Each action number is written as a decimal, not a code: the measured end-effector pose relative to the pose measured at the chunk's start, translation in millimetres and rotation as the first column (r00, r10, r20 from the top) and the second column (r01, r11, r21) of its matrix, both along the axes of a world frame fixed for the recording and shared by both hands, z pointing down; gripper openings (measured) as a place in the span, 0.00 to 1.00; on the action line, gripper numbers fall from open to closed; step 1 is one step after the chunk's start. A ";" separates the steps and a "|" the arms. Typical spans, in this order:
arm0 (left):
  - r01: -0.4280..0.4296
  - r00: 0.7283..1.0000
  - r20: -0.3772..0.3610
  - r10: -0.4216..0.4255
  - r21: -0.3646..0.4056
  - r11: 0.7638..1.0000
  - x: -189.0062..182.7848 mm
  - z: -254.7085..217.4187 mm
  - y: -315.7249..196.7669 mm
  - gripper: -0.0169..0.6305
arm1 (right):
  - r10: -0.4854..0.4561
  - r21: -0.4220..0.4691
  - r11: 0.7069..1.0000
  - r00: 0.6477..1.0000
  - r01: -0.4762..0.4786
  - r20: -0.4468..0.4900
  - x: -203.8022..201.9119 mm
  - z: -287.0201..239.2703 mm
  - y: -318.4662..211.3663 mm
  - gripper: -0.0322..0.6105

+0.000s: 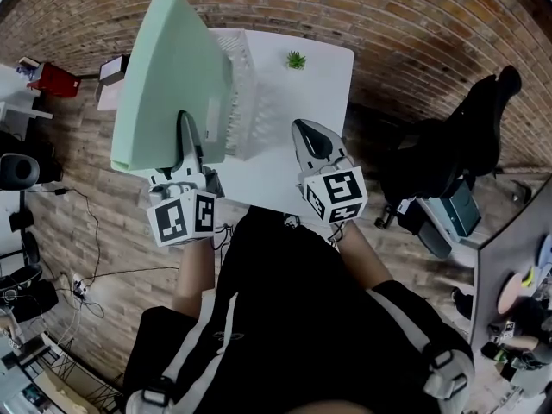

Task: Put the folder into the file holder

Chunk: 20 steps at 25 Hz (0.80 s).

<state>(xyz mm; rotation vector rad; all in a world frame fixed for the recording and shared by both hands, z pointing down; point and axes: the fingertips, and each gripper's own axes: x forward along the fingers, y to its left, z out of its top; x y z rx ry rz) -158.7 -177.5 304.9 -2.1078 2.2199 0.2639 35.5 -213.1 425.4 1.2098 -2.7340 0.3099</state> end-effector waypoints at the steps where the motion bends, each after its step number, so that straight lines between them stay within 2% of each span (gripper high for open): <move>1: 0.000 1.000 0.000 0.000 0.004 1.000 -0.7 0.2 -0.8 0.27 | 0.001 -0.003 1.000 1.000 -0.001 -0.001 -0.8 1.4 -0.8 0.06; 14: -0.008 1.000 -0.007 0.008 0.031 0.999 -2.7 20.8 -13.0 0.27 | -0.008 -0.036 0.999 1.000 0.008 -0.005 -10.9 19.1 -2.0 0.06; 20: -0.004 0.999 -0.036 0.005 0.028 1.000 -9.9 33.3 -18.5 0.27 | -0.015 -0.036 0.999 1.000 0.014 -0.025 -16.6 21.6 -2.6 0.06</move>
